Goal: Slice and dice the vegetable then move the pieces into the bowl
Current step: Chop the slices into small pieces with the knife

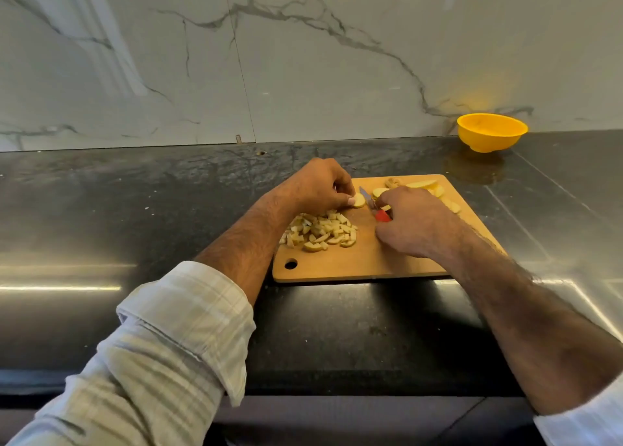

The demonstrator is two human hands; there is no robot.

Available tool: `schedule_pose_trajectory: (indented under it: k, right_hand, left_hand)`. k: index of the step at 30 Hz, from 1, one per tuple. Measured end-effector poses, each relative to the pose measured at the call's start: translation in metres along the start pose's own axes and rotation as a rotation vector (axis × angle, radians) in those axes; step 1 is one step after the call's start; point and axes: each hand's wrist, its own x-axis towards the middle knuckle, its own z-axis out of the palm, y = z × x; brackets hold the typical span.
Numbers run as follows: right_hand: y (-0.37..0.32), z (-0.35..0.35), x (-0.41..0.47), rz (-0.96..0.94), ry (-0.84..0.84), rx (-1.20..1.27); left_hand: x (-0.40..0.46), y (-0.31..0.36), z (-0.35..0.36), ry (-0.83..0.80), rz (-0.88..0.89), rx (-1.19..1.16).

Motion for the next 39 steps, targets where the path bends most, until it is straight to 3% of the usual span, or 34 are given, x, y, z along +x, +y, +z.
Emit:
schedule_pose_trajectory:
  k: [9,28,39]
  right_hand:
    - [-0.01,0.005,-0.011,0.0,0.076,-0.083]
    - [-0.016,0.005,0.001,-0.027,-0.027,-0.111]
    - [-0.014,0.011,-0.009,-0.048,0.074,-0.089]
  left_hand:
    - [0.001,-0.002,0.0,-0.039,0.023,-0.02]
    - [0.001,0.007,-0.001,-0.049,0.062,0.036]
    - [-0.005,0.008,-0.002,0.009,0.068,0.035]
